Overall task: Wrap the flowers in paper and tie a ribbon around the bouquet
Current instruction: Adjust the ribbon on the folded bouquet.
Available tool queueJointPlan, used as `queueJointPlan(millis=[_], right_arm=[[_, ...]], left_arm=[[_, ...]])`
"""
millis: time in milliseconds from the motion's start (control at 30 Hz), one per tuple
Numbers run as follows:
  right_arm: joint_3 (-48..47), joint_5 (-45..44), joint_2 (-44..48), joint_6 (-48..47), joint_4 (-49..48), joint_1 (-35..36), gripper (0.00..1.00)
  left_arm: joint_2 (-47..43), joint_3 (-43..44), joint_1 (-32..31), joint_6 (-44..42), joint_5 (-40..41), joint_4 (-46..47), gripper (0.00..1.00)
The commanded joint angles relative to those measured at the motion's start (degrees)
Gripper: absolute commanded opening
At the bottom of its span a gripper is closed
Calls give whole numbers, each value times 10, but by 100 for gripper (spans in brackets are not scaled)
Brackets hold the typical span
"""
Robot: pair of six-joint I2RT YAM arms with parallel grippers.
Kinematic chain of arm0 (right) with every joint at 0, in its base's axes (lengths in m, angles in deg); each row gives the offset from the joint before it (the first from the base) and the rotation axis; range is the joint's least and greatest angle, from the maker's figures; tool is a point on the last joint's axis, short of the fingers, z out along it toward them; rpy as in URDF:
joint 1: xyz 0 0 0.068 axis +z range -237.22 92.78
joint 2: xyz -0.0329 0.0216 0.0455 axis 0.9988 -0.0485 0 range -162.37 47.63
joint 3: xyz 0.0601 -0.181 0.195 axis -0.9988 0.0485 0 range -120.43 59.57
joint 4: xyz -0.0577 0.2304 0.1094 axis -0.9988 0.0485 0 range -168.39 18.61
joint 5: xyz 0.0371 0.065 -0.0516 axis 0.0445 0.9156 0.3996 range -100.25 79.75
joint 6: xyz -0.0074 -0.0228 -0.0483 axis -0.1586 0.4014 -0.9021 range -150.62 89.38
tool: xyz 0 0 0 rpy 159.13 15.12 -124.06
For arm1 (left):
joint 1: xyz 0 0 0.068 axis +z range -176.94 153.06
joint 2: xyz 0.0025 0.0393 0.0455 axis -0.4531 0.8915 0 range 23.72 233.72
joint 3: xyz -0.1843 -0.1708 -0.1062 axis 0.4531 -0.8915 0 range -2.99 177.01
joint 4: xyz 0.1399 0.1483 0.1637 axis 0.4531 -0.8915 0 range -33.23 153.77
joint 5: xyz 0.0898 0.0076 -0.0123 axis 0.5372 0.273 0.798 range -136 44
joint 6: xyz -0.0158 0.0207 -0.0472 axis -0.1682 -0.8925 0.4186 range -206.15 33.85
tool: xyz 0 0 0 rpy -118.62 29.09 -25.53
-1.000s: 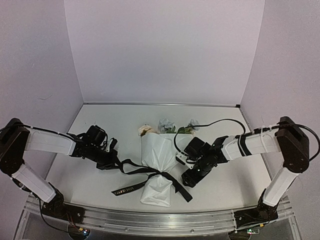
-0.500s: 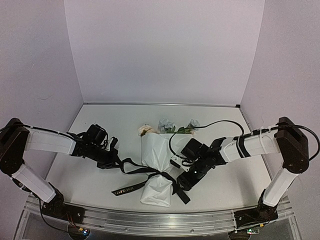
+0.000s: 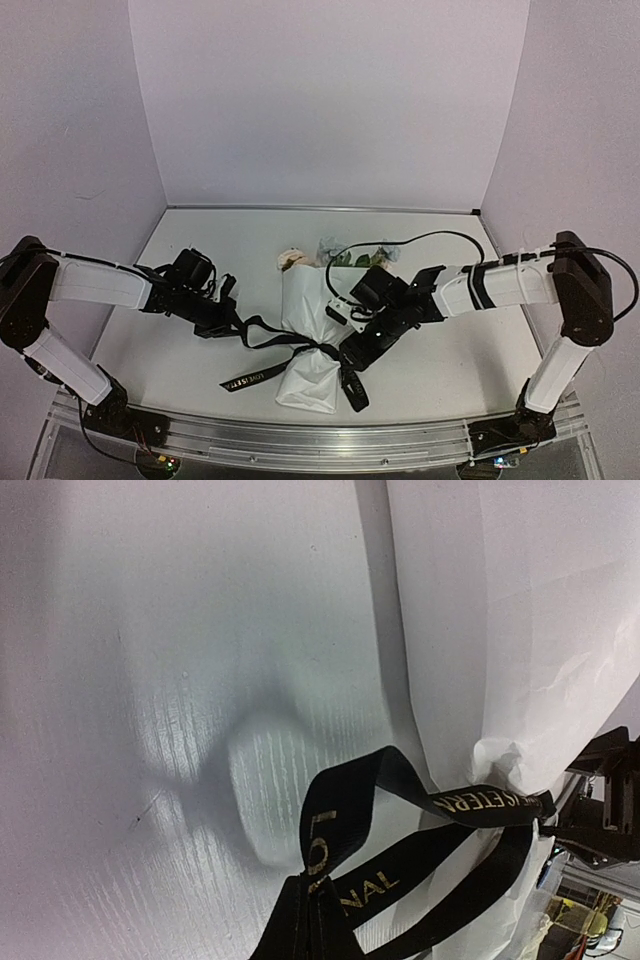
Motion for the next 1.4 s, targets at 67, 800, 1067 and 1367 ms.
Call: queueJointPlan(millis=[67, 800, 1067, 1367], right_arm=[[-35, -24, -40, 11, -13, 1, 53], [-181, 20, 3, 179, 214, 5, 0], [-271, 13, -59, 401, 232, 6, 0], [-318, -18, -100, 525, 226, 16, 28]], left_arm=[[0, 17, -3, -8, -3, 6, 0], [-124, 32, -43, -80, 49, 3, 41], [-183, 18, -197, -108, 140, 25, 54], [-138, -3, -297, -110, 194, 92, 66]])
